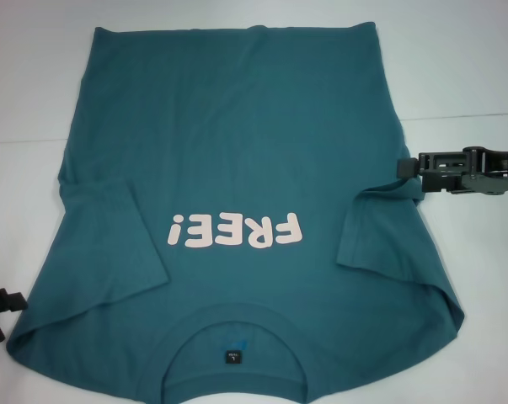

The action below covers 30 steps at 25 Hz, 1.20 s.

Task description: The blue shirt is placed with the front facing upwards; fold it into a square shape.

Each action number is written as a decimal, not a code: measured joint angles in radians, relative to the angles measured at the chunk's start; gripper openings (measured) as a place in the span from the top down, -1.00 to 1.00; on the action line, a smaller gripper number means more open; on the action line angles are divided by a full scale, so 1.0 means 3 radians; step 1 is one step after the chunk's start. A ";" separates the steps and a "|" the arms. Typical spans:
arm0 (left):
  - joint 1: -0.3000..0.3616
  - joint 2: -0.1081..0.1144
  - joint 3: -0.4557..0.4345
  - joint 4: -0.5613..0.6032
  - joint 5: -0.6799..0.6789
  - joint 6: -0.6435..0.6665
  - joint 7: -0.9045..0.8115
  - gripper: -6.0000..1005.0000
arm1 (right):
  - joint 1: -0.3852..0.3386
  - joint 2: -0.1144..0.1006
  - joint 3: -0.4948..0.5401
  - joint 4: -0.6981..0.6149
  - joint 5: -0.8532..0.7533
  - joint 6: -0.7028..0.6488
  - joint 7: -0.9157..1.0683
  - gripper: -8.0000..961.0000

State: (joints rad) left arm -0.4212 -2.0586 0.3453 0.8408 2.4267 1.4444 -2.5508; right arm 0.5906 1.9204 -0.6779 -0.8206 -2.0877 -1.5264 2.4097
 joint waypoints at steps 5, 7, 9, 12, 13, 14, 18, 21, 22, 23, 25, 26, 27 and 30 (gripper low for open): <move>0.0008 0.0000 0.0012 -0.0003 0.0000 -0.0049 0.0002 -0.44 | 0.0000 0.0005 0.0000 0.0003 0.0000 0.0001 -0.0002 -0.87; 0.0009 -0.0001 0.0021 -0.0004 0.0002 -0.0052 0.0011 -0.44 | 0.0000 0.0006 0.0001 0.0004 0.0000 0.0002 -0.0007 -0.87; 0.0009 -0.0003 0.0029 -0.0008 0.0010 -0.0053 0.0019 -0.44 | 0.0000 0.0006 0.0003 0.0004 0.0000 0.0002 -0.0010 -0.87; 0.0008 -0.0005 0.0031 -0.0036 0.0018 -0.0055 0.0027 -0.44 | 0.0000 0.0006 0.0004 0.0005 0.0000 0.0001 -0.0011 -0.87; 0.0007 -0.0005 0.0032 -0.0043 0.0019 -0.0055 0.0029 -0.44 | 0.0000 0.0006 0.0005 0.0005 0.0000 0.0001 -0.0011 -0.87; 0.0005 -0.0005 0.0035 -0.0047 0.0019 -0.0056 0.0030 -0.44 | 0.0000 0.0005 0.0005 0.0005 0.0000 0.0001 -0.0012 -0.87; 0.0003 -0.0005 0.0069 -0.0048 0.0027 -0.0060 0.0032 -0.44 | 0.0000 0.0005 0.0009 0.0005 0.0000 0.0001 -0.0016 -0.87; -0.0006 -0.0005 0.0113 -0.0069 0.0034 -0.0057 0.0043 -0.44 | 0.0000 0.0009 0.0011 0.0005 0.0000 0.0000 -0.0017 -0.87; -0.0010 -0.0005 0.0130 -0.0075 0.0035 -0.0054 0.0048 -0.44 | 0.0000 0.0010 0.0011 0.0005 0.0000 0.0000 -0.0017 -0.87; -0.0019 -0.0005 0.0159 -0.0087 0.0036 -0.0041 0.0056 -0.44 | 0.0000 0.0010 0.0010 0.0005 0.0000 0.0000 -0.0017 -0.87; -0.0035 -0.0005 0.0201 -0.0108 0.0036 -0.0020 0.0074 -0.44 | 0.0000 0.0011 0.0009 0.0005 0.0000 0.0000 -0.0018 -0.87; -0.0045 -0.0005 0.0221 -0.0121 0.0036 -0.0013 0.0080 -0.44 | 0.0000 0.0011 0.0008 0.0005 0.0000 0.0001 -0.0020 -0.87; -0.0053 -0.0005 0.0234 -0.0128 0.0036 -0.0007 0.0084 -0.44 | 0.0000 0.0011 0.0008 0.0005 0.0000 0.0001 -0.0021 -0.87; -0.0073 -0.0005 0.0252 -0.0138 0.0008 0.0036 0.0101 -0.44 | 0.0000 0.0011 0.0009 0.0005 0.0000 0.0002 -0.0024 -0.87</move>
State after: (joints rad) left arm -0.4431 -2.0601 0.4207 0.7994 2.4291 1.4554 -2.5205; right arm 0.5906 1.9236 -0.6752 -0.8191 -2.0878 -1.5260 2.4027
